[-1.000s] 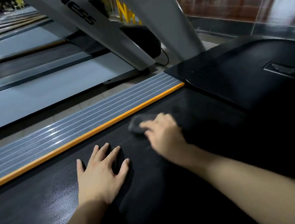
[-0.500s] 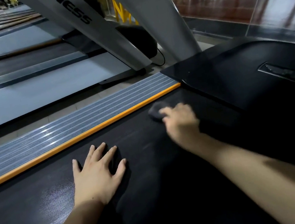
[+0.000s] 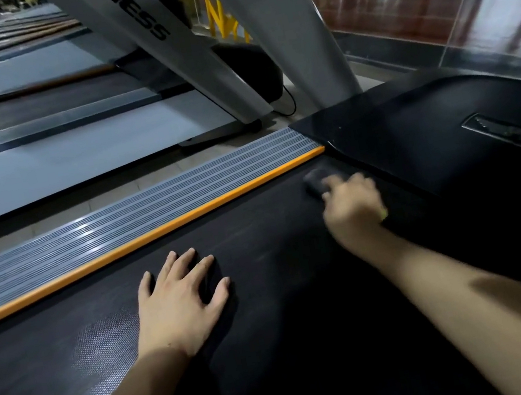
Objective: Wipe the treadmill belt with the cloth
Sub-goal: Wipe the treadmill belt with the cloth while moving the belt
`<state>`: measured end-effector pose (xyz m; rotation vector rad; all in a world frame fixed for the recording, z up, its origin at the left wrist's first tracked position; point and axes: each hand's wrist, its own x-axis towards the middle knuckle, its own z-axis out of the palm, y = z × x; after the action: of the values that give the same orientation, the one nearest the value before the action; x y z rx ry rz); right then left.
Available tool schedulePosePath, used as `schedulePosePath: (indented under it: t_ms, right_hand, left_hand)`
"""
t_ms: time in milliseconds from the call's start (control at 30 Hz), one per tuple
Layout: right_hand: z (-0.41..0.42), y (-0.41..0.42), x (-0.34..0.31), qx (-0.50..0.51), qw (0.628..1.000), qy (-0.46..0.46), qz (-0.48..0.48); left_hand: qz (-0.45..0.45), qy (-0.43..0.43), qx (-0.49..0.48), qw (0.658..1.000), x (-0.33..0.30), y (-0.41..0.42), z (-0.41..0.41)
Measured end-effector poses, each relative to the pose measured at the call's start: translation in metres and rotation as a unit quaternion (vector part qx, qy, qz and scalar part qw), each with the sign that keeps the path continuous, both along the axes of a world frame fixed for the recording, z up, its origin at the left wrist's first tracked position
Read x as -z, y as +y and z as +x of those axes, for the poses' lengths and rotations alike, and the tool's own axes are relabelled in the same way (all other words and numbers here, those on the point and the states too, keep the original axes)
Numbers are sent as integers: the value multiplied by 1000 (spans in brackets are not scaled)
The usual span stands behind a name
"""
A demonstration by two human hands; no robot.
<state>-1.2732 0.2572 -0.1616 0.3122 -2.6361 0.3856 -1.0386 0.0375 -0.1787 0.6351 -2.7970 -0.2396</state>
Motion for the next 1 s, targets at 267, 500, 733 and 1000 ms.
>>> schedulePosePath:
  t_ms: [267, 500, 733, 1000]
  right_hand:
    - [67, -25, 5, -264, 963, 57, 19]
    - [-32, 35, -9, 53, 996, -51, 51]
    - [117, -40, 7, -210, 977, -11, 20]
    - [-36, 53, -8, -45, 995, -12, 92]
  left_hand:
    - [-3, -3, -3, 1000, 1, -1, 2]
    - [0, 8, 1, 1000, 0, 0, 1]
    - [1, 3, -2, 1000, 3, 3, 4]
    - [0, 7, 4, 1000, -1, 1, 0]
